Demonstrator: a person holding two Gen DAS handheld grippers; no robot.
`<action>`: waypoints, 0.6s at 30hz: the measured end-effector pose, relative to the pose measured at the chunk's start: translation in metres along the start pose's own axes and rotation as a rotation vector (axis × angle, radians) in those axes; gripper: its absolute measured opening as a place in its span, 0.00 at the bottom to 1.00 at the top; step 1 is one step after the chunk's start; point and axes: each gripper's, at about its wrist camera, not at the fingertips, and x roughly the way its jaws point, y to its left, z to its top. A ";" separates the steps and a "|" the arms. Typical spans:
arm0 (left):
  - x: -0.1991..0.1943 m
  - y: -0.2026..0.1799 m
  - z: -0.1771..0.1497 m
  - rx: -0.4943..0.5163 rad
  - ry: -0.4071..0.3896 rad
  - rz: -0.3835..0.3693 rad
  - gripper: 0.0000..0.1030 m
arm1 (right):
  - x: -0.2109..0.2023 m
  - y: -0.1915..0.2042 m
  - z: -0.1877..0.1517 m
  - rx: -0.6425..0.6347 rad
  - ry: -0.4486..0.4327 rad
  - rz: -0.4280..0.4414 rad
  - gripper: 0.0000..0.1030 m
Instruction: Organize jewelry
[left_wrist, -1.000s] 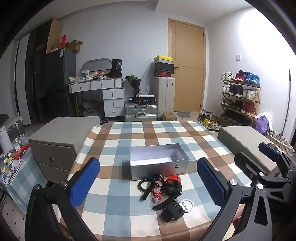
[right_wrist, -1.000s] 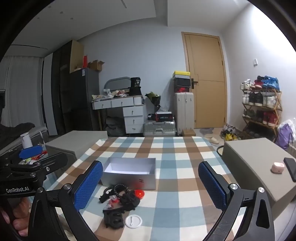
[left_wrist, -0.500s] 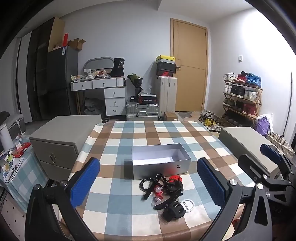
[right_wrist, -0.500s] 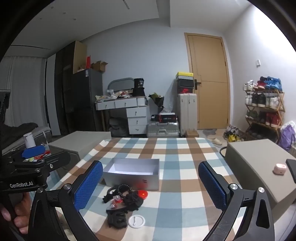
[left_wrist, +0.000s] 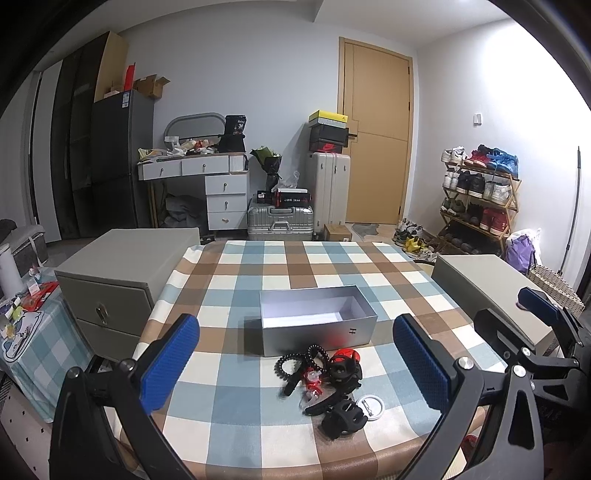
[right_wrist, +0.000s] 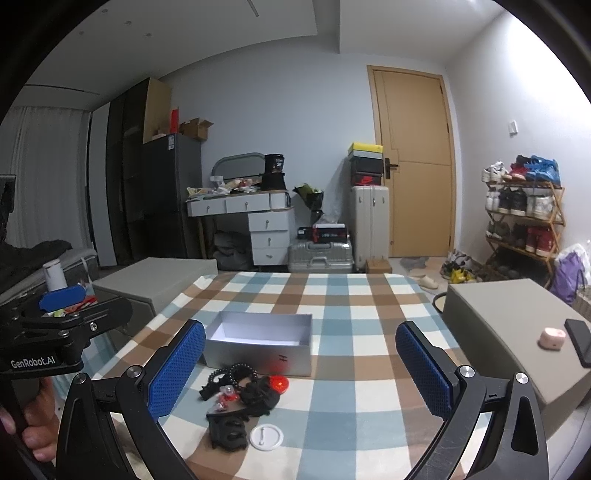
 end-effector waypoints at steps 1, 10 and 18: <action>0.000 0.000 0.000 0.000 0.000 0.000 0.99 | -0.001 0.001 0.000 -0.002 -0.002 -0.003 1.00; 0.000 0.001 -0.001 -0.003 0.000 0.002 0.99 | -0.002 0.001 0.002 -0.004 -0.003 -0.005 1.00; 0.001 0.003 -0.005 -0.006 0.003 -0.007 0.99 | -0.003 0.001 0.003 -0.006 -0.004 -0.008 1.00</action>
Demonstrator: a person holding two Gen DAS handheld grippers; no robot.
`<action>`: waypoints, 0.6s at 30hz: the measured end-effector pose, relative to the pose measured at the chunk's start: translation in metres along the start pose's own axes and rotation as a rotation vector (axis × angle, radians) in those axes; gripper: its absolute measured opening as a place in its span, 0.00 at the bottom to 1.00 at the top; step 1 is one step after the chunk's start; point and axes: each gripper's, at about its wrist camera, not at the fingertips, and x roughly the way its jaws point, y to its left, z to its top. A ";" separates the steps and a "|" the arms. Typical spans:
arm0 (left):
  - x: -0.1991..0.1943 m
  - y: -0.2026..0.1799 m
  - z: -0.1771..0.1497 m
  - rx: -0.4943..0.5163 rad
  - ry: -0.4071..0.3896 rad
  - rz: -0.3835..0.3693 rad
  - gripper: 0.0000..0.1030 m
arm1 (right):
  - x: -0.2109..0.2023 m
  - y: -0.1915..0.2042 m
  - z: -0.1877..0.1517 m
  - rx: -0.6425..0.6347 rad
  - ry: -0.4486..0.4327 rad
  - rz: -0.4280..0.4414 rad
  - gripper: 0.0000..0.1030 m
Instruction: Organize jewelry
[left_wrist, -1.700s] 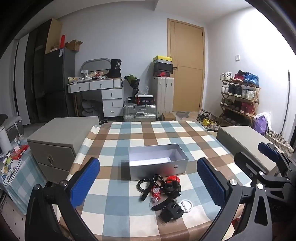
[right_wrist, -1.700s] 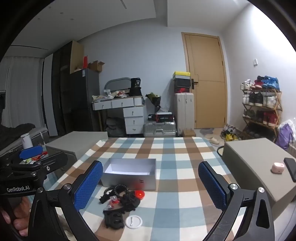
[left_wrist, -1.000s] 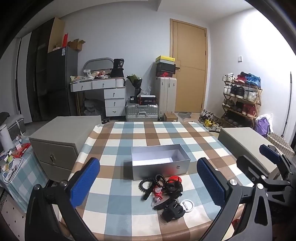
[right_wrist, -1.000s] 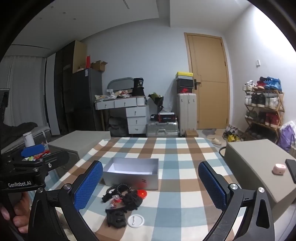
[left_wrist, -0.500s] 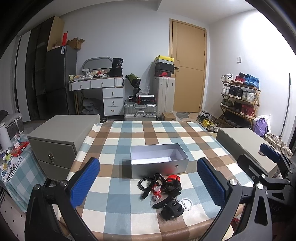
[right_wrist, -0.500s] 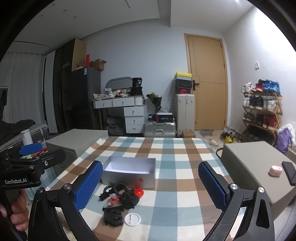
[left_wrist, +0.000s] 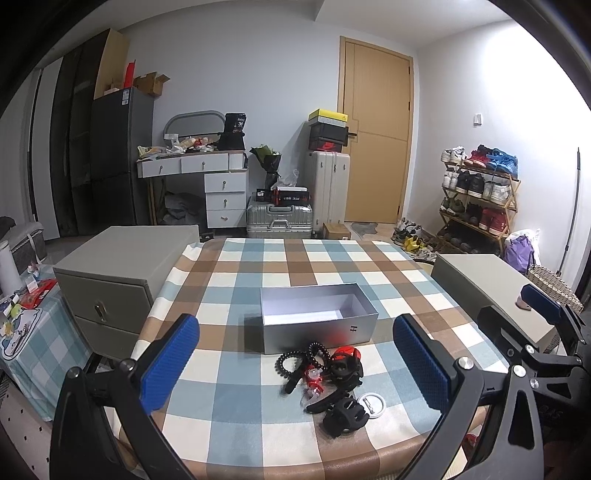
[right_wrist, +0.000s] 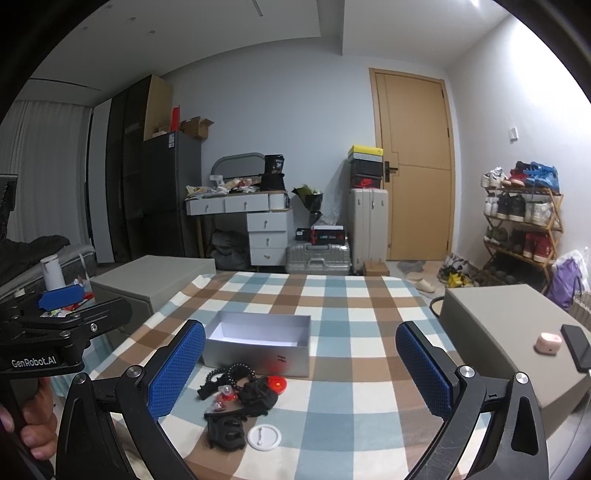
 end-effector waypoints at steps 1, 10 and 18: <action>0.000 0.002 -0.001 -0.001 0.000 -0.003 0.99 | 0.000 0.000 0.000 0.000 0.000 -0.002 1.00; 0.000 0.006 -0.005 -0.010 0.010 0.001 0.99 | 0.002 0.001 -0.002 0.006 0.013 -0.008 1.00; 0.000 0.011 -0.004 -0.019 0.017 -0.002 0.99 | 0.003 0.004 -0.002 -0.001 0.017 0.003 1.00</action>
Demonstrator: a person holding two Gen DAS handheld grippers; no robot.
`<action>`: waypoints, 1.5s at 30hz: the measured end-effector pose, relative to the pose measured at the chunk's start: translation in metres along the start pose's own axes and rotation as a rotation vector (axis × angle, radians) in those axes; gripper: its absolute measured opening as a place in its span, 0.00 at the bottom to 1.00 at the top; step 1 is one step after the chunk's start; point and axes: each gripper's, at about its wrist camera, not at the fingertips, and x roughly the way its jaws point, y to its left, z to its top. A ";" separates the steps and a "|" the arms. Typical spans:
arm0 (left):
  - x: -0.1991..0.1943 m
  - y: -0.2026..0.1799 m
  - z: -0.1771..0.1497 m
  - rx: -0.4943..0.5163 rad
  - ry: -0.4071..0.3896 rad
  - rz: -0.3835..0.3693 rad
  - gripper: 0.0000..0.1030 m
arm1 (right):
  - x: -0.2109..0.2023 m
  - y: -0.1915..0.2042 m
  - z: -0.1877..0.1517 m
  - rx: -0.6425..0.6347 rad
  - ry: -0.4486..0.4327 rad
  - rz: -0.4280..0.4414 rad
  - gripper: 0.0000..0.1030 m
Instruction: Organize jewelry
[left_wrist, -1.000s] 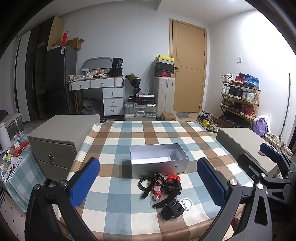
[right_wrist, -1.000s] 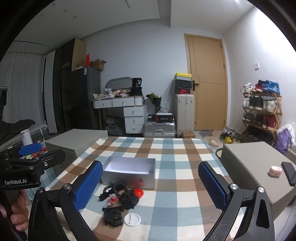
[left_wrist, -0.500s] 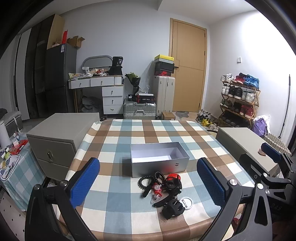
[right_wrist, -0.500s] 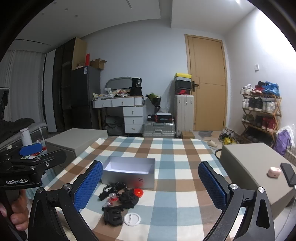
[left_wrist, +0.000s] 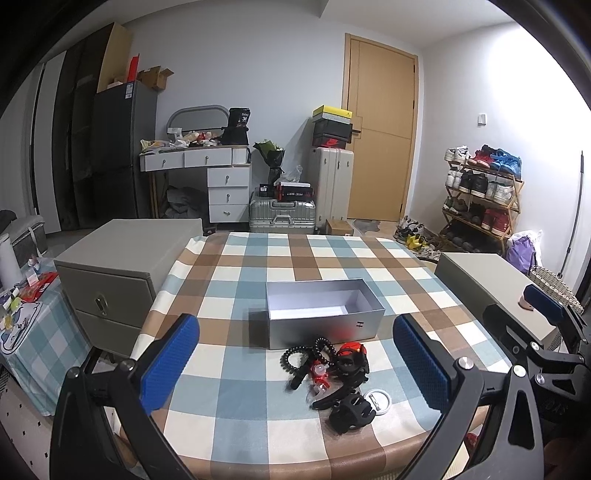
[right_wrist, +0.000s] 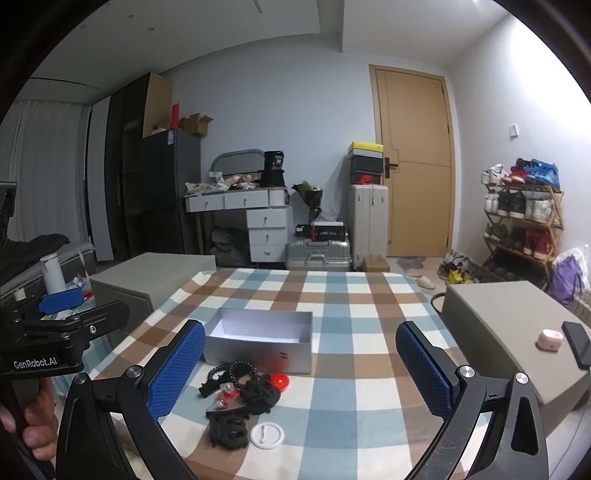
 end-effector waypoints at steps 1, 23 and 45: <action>0.000 0.001 0.000 0.000 0.001 0.000 0.99 | -0.001 0.000 0.000 0.000 -0.002 0.001 1.00; 0.016 0.022 -0.011 -0.031 0.072 -0.002 0.99 | 0.039 0.020 -0.025 -0.033 0.165 0.181 1.00; 0.036 0.070 -0.050 -0.099 0.195 0.081 0.99 | 0.114 0.053 -0.112 -0.102 0.493 0.334 0.84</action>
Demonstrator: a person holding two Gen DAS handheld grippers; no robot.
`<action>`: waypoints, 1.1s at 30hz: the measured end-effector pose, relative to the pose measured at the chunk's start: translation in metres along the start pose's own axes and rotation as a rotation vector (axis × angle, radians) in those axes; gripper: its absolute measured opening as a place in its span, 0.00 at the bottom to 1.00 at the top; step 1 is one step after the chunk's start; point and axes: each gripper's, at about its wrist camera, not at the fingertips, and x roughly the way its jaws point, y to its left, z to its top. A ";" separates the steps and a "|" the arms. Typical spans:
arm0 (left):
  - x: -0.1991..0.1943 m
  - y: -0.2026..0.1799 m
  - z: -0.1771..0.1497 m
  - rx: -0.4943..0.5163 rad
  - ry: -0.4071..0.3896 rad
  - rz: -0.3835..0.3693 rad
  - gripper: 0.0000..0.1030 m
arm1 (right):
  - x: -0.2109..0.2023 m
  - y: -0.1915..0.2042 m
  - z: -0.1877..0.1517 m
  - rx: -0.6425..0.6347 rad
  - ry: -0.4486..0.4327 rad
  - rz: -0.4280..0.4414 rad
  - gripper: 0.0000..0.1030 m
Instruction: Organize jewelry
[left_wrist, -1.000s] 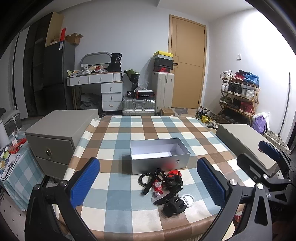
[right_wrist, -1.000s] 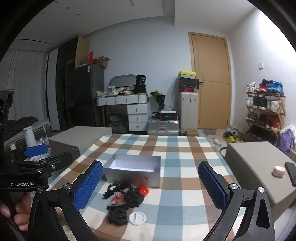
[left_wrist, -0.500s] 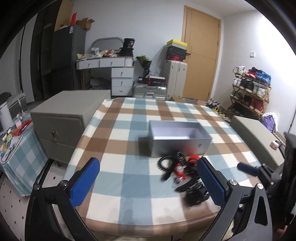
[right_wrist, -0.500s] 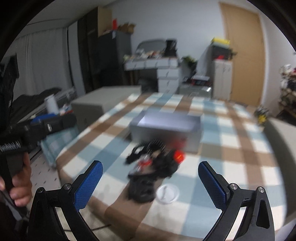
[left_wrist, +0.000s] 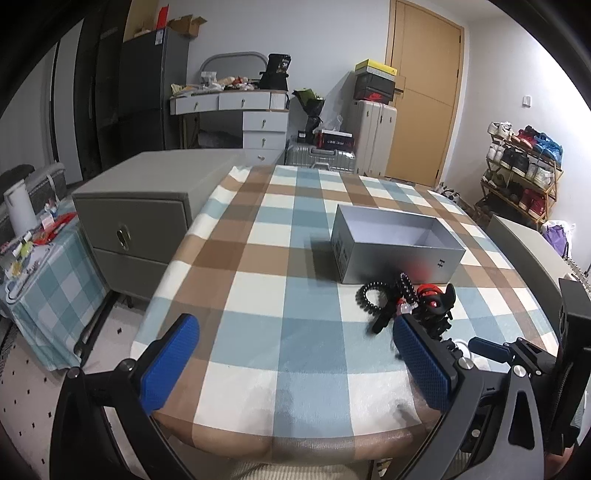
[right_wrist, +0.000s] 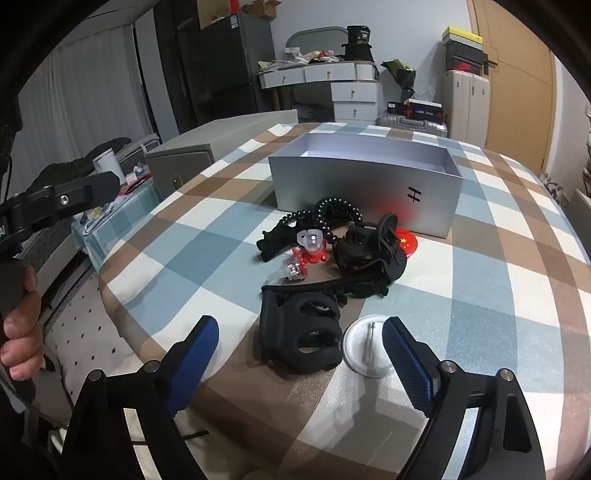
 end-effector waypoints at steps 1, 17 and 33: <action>0.001 0.000 -0.001 -0.002 0.007 -0.003 0.99 | 0.000 0.000 -0.001 0.000 -0.001 0.002 0.83; 0.015 -0.004 -0.002 -0.007 0.051 -0.058 0.99 | 0.000 -0.007 -0.004 0.041 -0.008 0.035 0.43; 0.051 -0.055 0.010 0.126 0.152 -0.304 0.99 | -0.056 -0.062 -0.001 0.213 -0.218 0.046 0.43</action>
